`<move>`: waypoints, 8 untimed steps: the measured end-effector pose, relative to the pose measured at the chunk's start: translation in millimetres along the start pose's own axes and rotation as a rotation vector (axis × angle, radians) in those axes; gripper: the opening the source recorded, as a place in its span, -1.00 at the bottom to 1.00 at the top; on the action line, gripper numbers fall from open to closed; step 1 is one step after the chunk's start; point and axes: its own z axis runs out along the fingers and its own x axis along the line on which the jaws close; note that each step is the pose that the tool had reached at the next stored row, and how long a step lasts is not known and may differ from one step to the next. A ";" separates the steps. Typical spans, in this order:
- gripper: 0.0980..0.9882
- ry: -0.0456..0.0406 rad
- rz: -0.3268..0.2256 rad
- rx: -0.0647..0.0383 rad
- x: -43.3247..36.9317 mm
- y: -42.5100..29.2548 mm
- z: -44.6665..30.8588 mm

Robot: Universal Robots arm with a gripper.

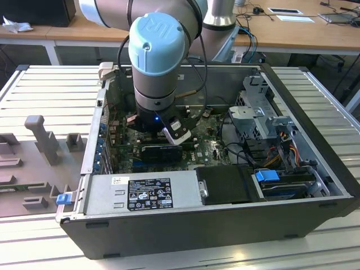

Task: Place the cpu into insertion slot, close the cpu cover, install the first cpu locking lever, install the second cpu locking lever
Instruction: 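Install the second cpu locking lever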

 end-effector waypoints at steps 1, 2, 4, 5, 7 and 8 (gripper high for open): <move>-0.98 0.0000 0.000 0.000 0.0 0.3 -1.0; -0.98 -0.0001 0.000 0.000 0.0 0.5 -1.3; -0.98 0.0000 0.000 0.000 0.0 0.5 -1.5; -0.98 0.0000 0.000 0.000 0.0 0.6 -1.6; -0.98 0.0000 0.000 0.000 0.0 0.6 -1.9; -0.98 0.0001 0.000 0.000 0.0 0.6 -2.0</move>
